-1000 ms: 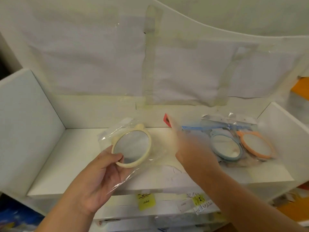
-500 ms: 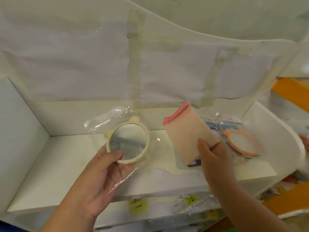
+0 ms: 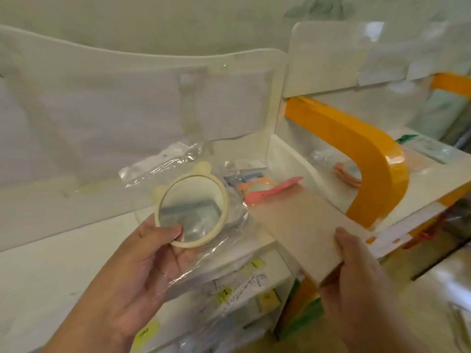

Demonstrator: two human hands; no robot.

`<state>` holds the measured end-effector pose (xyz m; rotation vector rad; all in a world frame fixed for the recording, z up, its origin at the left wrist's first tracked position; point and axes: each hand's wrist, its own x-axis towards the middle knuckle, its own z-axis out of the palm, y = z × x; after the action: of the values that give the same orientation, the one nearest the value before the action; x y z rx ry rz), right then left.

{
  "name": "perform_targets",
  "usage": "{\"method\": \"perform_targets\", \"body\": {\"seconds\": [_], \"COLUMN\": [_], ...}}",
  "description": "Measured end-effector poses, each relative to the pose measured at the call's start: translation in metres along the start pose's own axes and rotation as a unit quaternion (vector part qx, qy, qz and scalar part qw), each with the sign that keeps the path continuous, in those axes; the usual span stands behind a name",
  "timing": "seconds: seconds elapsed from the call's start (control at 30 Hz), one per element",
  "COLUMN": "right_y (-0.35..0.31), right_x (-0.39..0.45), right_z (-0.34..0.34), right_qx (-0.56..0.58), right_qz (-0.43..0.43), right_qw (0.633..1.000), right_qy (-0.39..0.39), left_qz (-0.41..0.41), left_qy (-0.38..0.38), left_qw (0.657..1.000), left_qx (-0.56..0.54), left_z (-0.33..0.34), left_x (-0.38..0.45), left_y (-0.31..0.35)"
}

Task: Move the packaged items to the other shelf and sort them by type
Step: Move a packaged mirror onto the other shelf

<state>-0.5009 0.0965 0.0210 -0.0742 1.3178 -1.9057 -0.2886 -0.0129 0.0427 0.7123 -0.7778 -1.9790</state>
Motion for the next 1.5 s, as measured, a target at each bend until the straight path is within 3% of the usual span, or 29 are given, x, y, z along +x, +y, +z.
{"method": "perform_targets", "body": {"seconds": [0.33,0.63,0.8,1.13,1.33,1.5], "right_y": [-0.101,-0.172,-0.199,-0.251,-0.289,-0.307], "right_x": [-0.018,0.004,0.035,0.144,0.215,0.271], "right_z": [-0.162,-0.278,-0.307,-0.337,-0.328,-0.319], "right_qx": [0.111,0.183,0.232,0.229,0.198,0.156], "right_qz": [-0.011,-0.048,-0.055,-0.063,-0.050,-0.018], "right_qw": [0.994,0.982,0.971,0.970,0.975,0.983], "right_qy": [0.013,0.013,0.033,0.060,0.081,0.095], "left_qz": [-0.039,-0.150,-0.213,-0.227,-0.180,-0.119], "left_qy": [0.004,-0.044,-0.081,-0.010,0.050,0.043], "left_qw": [0.999,0.988,0.974,0.973,0.981,0.989], "left_qx": [0.019,0.016,0.006,0.042,0.047,0.080], "left_z": [0.155,0.264,0.301,0.359,0.392,0.401], "left_x": [-0.020,-0.024,-0.002,0.120,0.179,0.203], "left_y": [-0.102,-0.193,-0.234,-0.318,-0.356,-0.364]}}
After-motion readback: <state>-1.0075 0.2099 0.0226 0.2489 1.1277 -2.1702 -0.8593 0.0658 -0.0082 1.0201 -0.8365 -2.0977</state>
